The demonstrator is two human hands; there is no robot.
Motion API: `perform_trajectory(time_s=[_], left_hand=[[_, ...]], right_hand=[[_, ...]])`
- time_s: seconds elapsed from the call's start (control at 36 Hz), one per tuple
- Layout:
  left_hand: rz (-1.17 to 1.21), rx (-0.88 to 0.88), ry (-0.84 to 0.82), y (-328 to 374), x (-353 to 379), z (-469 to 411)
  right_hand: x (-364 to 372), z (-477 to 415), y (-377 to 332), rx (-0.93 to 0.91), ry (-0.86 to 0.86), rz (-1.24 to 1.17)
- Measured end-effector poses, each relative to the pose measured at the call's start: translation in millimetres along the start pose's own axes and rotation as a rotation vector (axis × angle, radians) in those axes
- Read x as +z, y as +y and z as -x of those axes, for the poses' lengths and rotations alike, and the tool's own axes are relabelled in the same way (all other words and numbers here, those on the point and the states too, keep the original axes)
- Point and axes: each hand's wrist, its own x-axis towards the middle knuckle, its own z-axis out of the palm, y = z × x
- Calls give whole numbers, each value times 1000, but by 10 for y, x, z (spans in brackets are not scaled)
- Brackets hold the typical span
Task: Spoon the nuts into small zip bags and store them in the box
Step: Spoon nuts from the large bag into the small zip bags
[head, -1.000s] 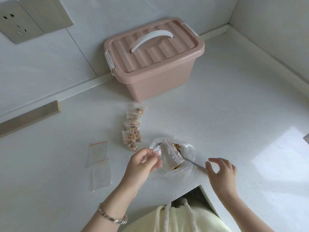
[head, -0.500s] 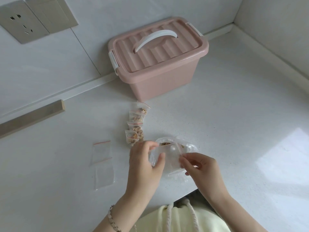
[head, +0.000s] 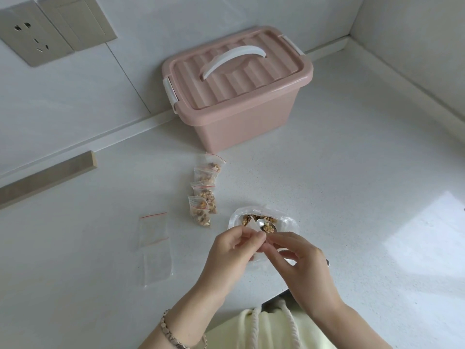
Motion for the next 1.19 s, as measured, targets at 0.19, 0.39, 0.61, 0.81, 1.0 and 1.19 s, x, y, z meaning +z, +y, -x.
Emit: perform_trajectory(time_s=[0.19, 0.39, 0.61, 0.81, 1.0, 1.19], left_hand=[[30, -78, -93, 1, -65, 29], [2, -65, -73, 1, -55, 33], [8, -57, -89, 7, -62, 24], [27, -60, -99, 3, -65, 24], [62, -87, -105, 5, -72, 22], [1, -58, -77, 10, -48, 39]], right_hand=[[-74, -17, -12, 32, -86, -22], [-76, -5, -39, -19, -92, 13], [-109, -13, -63, 0, -105, -34], [-120, -25, -64, 98, -130, -119], [-167, -42, -76, 205, -164, -217], [-193, -79, -85, 243, -157, -148]])
